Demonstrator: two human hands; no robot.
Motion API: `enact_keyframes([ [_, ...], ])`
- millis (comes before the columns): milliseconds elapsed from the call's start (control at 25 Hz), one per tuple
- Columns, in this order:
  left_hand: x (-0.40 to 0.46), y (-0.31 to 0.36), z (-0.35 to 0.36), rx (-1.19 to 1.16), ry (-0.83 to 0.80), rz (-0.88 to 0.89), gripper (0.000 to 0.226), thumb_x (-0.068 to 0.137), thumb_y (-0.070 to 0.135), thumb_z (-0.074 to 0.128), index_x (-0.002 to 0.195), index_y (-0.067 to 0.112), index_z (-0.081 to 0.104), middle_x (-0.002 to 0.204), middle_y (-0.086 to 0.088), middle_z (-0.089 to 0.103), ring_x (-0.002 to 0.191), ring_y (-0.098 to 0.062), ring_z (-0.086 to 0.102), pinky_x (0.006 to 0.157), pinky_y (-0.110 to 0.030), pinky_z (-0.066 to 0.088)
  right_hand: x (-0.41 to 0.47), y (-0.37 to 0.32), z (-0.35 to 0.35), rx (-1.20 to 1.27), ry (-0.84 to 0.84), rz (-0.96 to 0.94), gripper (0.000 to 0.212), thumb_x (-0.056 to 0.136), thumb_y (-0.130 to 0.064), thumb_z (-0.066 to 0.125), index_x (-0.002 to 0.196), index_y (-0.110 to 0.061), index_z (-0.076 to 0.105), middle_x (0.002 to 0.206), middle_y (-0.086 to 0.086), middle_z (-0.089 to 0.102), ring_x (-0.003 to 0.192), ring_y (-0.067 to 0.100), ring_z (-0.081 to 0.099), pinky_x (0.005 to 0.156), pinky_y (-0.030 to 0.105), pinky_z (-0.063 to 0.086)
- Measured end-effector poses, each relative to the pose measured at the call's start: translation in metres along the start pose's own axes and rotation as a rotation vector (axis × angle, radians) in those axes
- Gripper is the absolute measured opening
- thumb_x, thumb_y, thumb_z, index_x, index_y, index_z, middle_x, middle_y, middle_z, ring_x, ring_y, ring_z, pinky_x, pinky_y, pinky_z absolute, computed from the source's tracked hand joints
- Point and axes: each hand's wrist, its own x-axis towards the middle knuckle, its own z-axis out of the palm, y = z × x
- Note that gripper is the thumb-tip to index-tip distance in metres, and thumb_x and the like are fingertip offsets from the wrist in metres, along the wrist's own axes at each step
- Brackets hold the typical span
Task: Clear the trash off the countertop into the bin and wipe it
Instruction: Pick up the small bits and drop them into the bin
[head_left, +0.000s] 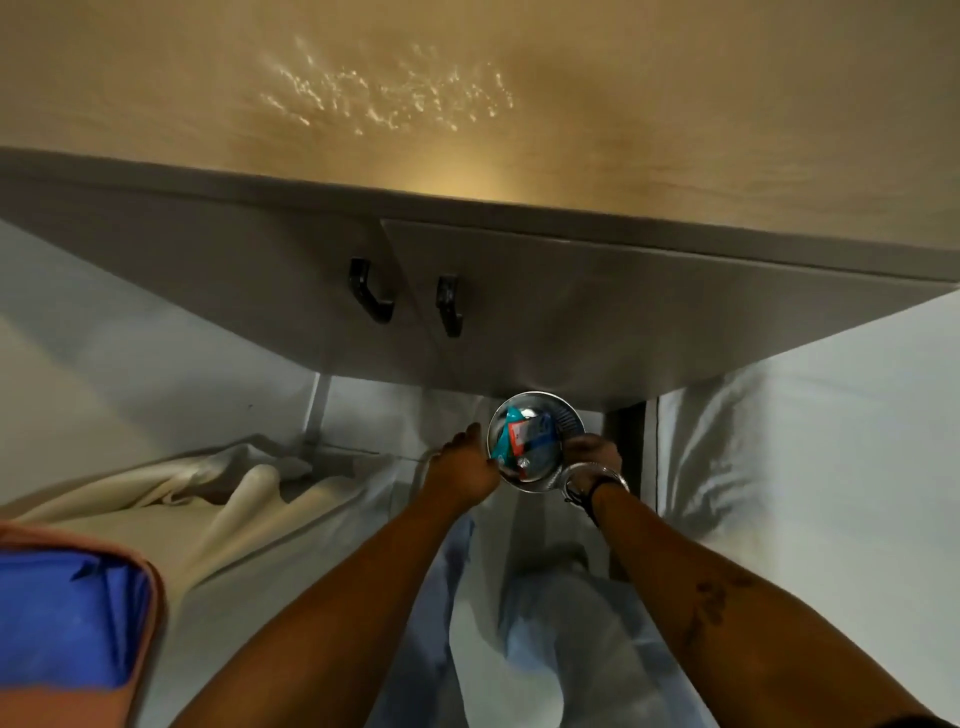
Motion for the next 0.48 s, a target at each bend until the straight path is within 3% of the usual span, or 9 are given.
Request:
enact_keyframes([
  [160, -0.041, 0.003, -0.031, -0.055, 0.063, -0.020, 0.057, 0.090, 0.028, 0.057, 0.143, 0.017, 0.040, 0.141, -0.013, 0.054, 0.126, -0.032, 0.055, 0.105, -0.044, 0.045, -0.046, -0.034, -0.034, -0.052, 0.001, -0.090, 0.017, 0.085, -0.004, 0.057, 0.095, 0.003, 0.070, 0.096, 0.021, 0.069, 0.098, 0.035, 0.065, 0.066, 0.020, 0.043],
  [280, -0.084, 0.013, -0.058, -0.083, 0.152, -0.010, 0.049, 0.091, 0.032, 0.056, 0.138, 0.019, 0.045, 0.140, -0.010, 0.055, 0.124, -0.029, 0.056, 0.105, -0.043, 0.045, -0.091, -0.072, -0.058, -0.152, -0.062, -0.325, 0.018, 0.086, -0.005, 0.054, 0.092, -0.004, 0.071, 0.093, 0.014, 0.069, 0.088, 0.026, 0.062, 0.074, 0.024, 0.044],
  [480, -0.165, 0.021, -0.091, -0.275, 0.464, 0.013, 0.061, 0.094, 0.037, 0.054, 0.148, 0.016, 0.036, 0.151, -0.009, 0.045, 0.138, -0.028, 0.043, 0.113, -0.043, 0.036, -0.174, -0.139, -0.073, -0.165, -0.102, -0.758, 0.016, 0.083, -0.012, 0.062, 0.095, -0.009, 0.072, 0.097, 0.012, 0.073, 0.088, 0.024, 0.066, 0.082, 0.035, 0.052],
])
